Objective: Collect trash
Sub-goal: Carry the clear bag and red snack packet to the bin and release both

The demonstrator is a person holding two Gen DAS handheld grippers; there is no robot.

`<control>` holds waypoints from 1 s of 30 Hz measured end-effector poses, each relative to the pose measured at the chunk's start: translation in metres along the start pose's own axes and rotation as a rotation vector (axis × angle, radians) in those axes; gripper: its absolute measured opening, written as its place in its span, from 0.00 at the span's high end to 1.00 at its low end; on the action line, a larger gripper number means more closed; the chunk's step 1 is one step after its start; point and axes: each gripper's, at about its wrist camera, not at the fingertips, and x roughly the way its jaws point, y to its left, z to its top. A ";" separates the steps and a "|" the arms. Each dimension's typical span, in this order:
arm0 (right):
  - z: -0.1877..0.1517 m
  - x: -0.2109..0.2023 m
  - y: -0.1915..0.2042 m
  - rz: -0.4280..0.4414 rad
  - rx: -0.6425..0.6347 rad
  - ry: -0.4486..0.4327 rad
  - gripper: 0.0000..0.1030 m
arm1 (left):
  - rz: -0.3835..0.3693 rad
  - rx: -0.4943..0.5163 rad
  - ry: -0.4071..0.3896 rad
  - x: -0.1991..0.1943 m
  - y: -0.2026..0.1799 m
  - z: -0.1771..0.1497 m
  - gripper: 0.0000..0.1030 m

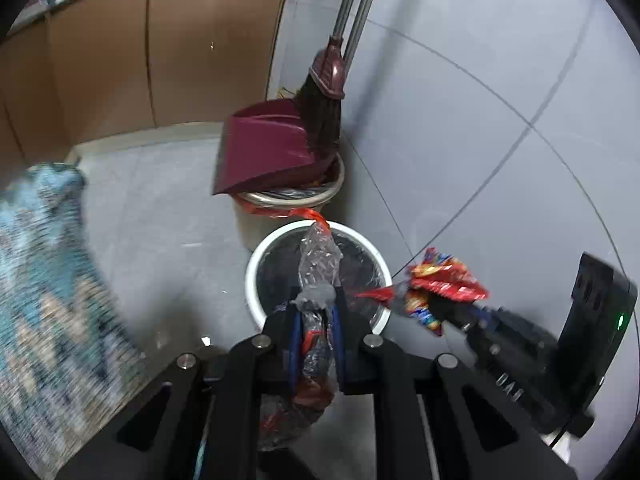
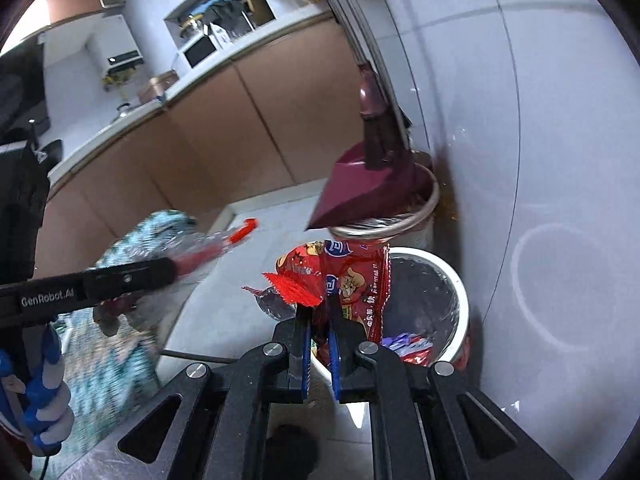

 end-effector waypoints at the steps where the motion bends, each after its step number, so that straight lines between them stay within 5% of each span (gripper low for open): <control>1: 0.001 0.010 -0.006 -0.009 0.004 0.009 0.91 | -0.003 0.002 0.006 0.009 -0.002 0.004 0.87; 7: 0.002 0.047 -0.037 -0.037 0.044 0.040 0.86 | -0.040 -0.050 0.059 0.070 0.000 0.024 0.81; 11: -0.001 0.063 -0.053 -0.068 0.059 0.070 0.68 | -0.031 -0.080 0.051 0.089 0.005 0.029 0.56; 15: -0.006 0.059 -0.056 -0.074 0.068 0.073 0.68 | -0.026 -0.090 0.039 0.090 0.008 0.032 0.56; 20: -0.008 0.045 -0.048 -0.077 0.065 0.057 0.67 | -0.023 -0.080 0.000 0.073 0.001 0.030 0.56; 30: -0.008 -0.011 0.001 -0.084 0.013 -0.025 0.61 | 0.034 -0.078 -0.152 -0.022 -0.007 0.008 0.56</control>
